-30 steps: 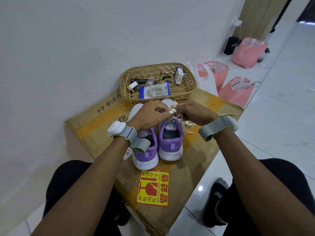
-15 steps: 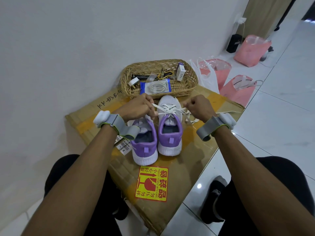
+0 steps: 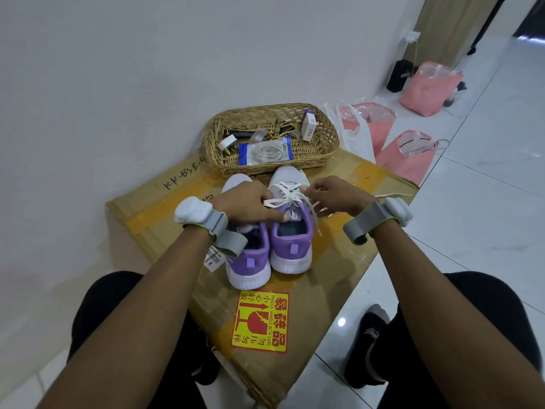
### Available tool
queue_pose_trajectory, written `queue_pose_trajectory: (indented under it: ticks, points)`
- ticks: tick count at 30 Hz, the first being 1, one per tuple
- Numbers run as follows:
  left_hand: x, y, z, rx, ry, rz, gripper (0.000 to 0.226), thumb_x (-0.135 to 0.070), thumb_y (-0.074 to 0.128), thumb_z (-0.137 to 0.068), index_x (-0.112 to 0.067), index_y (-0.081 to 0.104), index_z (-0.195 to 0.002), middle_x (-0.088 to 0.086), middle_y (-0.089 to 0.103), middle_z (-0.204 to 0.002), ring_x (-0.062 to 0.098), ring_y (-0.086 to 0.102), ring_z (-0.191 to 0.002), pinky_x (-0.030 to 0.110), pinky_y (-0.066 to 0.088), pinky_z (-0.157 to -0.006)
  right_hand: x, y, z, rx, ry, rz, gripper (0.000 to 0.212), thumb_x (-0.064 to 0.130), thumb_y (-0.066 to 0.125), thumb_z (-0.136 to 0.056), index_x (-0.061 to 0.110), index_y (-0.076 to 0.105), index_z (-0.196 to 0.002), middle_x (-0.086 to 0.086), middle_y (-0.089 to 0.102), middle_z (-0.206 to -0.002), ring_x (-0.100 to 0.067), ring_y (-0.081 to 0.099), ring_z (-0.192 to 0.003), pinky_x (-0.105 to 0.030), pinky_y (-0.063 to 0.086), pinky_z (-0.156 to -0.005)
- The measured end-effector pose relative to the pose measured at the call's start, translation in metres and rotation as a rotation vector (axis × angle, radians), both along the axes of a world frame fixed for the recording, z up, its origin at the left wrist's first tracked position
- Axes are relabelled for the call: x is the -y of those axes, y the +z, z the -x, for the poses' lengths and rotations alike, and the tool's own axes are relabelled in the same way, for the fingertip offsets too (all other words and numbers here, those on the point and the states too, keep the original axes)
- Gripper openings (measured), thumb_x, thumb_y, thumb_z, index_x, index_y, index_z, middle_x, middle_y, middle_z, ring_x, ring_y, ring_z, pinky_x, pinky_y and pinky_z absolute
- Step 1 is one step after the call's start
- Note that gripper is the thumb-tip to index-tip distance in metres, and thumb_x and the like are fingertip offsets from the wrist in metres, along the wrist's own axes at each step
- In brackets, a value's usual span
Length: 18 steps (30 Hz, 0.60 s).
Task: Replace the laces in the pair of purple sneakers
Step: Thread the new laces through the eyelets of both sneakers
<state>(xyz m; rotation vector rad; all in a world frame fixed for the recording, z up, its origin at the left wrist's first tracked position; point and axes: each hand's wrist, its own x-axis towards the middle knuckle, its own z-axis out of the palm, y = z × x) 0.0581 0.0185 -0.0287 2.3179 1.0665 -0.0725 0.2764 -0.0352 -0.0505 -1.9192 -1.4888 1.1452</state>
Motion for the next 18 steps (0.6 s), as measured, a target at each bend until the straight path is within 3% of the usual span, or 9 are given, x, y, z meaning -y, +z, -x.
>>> queue_pose_trajectory:
  ticks: [4,8,10,14,16,18]
  points:
    - [0.003,-0.006,-0.004,0.066,0.011,-0.046,0.054,-0.052,0.076,-0.081,0.001,0.067,-0.075,0.002,0.044,-0.054,0.014,0.038,-0.052,0.030,0.027,-0.053,-0.005,-0.005,-0.005,-0.036,-0.080,0.024,0.034,0.033,0.050,-0.101,0.003,0.064,-0.100,-0.011,0.069,-0.091,-0.027,0.069,-0.077,-0.040,0.060,-0.078]
    - [-0.003,0.010,0.002,0.020,0.030,-0.025,0.060,-0.068,0.073,-0.075,-0.008,0.069,-0.072,-0.004,0.053,-0.057,0.011,0.047,-0.056,0.027,0.035,-0.055,-0.013,-0.008,-0.036,0.172,-0.184,0.042,0.010,0.009,0.059,-0.091,0.006,0.069,-0.092,-0.008,0.073,-0.087,-0.022,0.070,-0.076,-0.034,0.060,-0.071]
    - [-0.006,0.022,-0.002,0.051,0.109,-0.129,0.057,-0.072,0.067,-0.077,-0.016,0.070,-0.067,-0.006,0.062,-0.065,0.008,0.056,-0.064,0.027,0.040,-0.058,-0.018,-0.009,-0.048,0.279,-0.230,0.027,0.011,0.005,0.064,-0.084,0.005,0.073,-0.090,-0.010,0.074,-0.088,-0.022,0.070,-0.078,-0.038,0.060,-0.074]
    - [-0.013,0.031,-0.027,0.377,0.303,-0.476,0.041,-0.047,0.063,-0.090,-0.016,0.063,-0.064,-0.001,0.066,-0.078,0.018,0.063,-0.078,0.030,0.044,-0.067,-0.031,-0.009,-0.061,0.387,-0.365,-0.030,0.019,0.008,0.065,-0.081,0.004,0.075,-0.096,-0.014,0.073,-0.098,-0.027,0.069,-0.092,-0.042,0.058,-0.087]
    - [-0.016,0.029,-0.053,0.436,0.251,-0.390,0.027,-0.036,0.064,-0.091,-0.014,0.066,-0.075,-0.001,0.069,-0.087,0.019,0.064,-0.082,0.035,0.052,-0.075,-0.033,-0.007,-0.074,0.461,-0.409,-0.031,0.024,0.010,0.061,-0.084,0.006,0.073,-0.104,-0.014,0.071,-0.102,-0.029,0.066,-0.095,-0.039,0.056,-0.087]
    - [-0.016,0.021,-0.085,0.372,0.151,-0.296,0.014,-0.030,0.065,-0.089,-0.017,0.066,-0.083,-0.004,0.067,-0.085,0.018,0.064,-0.083,0.036,0.054,-0.079,-0.026,-0.005,-0.092,0.512,-0.378,0.000,0.029,0.008,0.057,-0.086,0.006,0.068,-0.112,-0.017,0.066,-0.110,-0.034,0.062,-0.103,-0.040,0.050,-0.087]
